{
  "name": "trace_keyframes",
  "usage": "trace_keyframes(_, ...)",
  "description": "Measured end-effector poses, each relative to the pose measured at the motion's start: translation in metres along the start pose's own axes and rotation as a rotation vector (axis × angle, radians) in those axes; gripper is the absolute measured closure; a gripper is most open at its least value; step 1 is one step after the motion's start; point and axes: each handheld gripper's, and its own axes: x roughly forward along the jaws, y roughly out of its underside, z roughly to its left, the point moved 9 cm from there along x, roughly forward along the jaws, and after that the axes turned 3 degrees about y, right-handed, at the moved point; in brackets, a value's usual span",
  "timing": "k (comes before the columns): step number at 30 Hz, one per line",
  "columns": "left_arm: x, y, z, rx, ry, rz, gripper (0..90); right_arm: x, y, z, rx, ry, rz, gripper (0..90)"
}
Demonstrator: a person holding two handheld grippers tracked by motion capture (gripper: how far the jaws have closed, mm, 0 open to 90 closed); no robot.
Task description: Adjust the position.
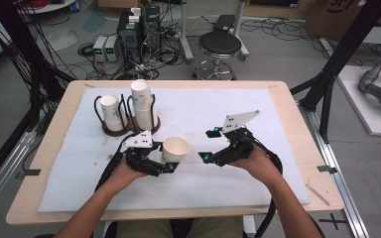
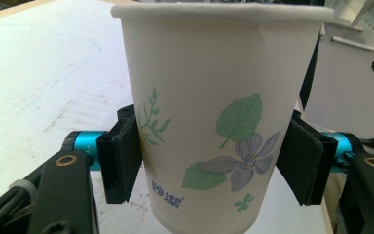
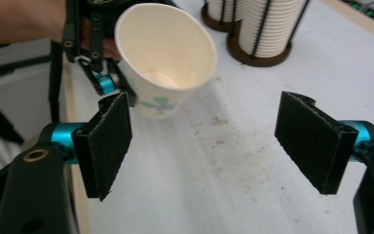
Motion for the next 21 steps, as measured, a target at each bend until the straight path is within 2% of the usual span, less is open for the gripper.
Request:
trace_keyframes(4,-0.006,0.001,0.004,-0.002,-0.022,-0.047,32.2,-0.007,0.016,-0.008,0.053,0.052,-0.09,21.9)
trace_keyframes(5,-0.007,0.002,0.005,0.001,-0.029,-0.056,32.2,-0.009,0.022,-0.011,0.067,0.077,-0.113,21.9)
trace_keyframes(8,-0.012,0.0,0.008,0.007,-0.043,-0.095,32.3,-0.017,0.036,-0.019,0.106,0.138,-0.155,21.9)
trace_keyframes(10,-0.014,0.0,0.01,0.008,-0.052,-0.114,32.3,-0.021,0.045,-0.022,0.143,0.153,-0.175,21.8)
trace_keyframes(17,-0.02,0.001,0.015,0.001,-0.079,-0.153,31.6,-0.027,0.067,-0.029,0.191,0.208,-0.205,21.9)
trace_keyframes(21,-0.027,0.001,0.018,0.015,-0.101,-0.185,31.9,-0.029,0.075,-0.032,0.196,0.237,-0.191,21.9)
